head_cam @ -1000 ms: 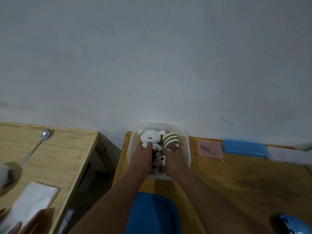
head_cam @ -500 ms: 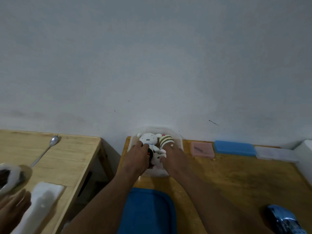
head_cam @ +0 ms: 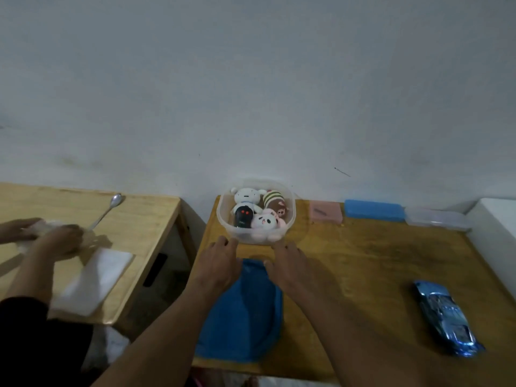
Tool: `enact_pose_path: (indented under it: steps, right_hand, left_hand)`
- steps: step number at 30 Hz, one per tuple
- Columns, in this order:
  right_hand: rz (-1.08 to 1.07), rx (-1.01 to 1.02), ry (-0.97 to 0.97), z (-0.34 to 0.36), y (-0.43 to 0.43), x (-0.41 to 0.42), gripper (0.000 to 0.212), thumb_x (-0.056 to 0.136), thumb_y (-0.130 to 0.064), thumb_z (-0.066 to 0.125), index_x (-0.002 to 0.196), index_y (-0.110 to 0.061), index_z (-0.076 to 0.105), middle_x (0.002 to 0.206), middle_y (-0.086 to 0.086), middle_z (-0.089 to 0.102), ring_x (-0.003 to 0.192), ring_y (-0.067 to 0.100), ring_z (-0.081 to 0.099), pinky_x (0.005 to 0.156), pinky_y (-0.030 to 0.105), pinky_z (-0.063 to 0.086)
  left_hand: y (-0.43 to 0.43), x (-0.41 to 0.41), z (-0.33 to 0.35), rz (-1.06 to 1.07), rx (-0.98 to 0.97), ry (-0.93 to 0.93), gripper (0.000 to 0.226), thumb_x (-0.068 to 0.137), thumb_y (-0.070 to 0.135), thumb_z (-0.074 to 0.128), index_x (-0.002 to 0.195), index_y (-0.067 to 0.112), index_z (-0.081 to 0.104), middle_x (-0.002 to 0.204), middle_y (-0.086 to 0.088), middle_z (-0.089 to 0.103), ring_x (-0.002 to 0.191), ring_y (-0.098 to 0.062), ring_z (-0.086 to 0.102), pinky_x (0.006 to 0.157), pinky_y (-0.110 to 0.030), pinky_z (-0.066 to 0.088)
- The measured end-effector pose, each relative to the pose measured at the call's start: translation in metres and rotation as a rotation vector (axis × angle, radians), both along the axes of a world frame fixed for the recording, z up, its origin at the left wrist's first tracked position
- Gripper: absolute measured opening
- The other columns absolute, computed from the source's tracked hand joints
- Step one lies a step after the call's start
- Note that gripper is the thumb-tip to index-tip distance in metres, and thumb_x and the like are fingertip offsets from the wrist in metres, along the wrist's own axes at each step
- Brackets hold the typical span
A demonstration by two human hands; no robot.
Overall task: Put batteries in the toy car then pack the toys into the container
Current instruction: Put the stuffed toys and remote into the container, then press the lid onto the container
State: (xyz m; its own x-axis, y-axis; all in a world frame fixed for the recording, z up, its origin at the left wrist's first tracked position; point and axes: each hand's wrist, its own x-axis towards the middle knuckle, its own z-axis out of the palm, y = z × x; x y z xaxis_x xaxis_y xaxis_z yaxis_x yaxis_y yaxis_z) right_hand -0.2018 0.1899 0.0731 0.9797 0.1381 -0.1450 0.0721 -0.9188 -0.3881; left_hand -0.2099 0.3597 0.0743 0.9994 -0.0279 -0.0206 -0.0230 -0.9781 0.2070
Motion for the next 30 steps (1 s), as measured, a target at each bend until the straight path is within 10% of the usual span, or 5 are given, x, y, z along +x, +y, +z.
enact_pose_path:
  steps: [22, 30]
  right_hand:
    - [-0.193, -0.108, 0.247, -0.044, 0.022, -0.099, 0.035, 0.096, -0.038, 0.051, 0.111, -0.007, 0.054, 0.112, 0.011, 0.056, 0.092, 0.025, 0.058, 0.068, 0.033, 0.045]
    - [-0.302, -0.192, 0.214, -0.062, 0.035, -0.081, 0.008, 0.090, -0.011, 0.054, 0.093, -0.008, 0.060, 0.095, 0.010, 0.063, 0.078, 0.020, 0.058, 0.066, 0.033, 0.053]
  left_hand:
    - [0.061, -0.110, -0.051, 0.236, -0.159, 0.245, 0.053, 0.092, 0.032, 0.059, 0.135, 0.011, 0.039, 0.131, -0.016, 0.041, 0.118, -0.037, 0.049, 0.097, -0.047, 0.046]
    - [0.087, -0.084, -0.069, 0.282, -0.261, 0.331, 0.053, 0.090, 0.028, 0.066, 0.134, 0.009, 0.042, 0.130, -0.017, 0.047, 0.115, -0.036, 0.054, 0.099, -0.043, 0.044]
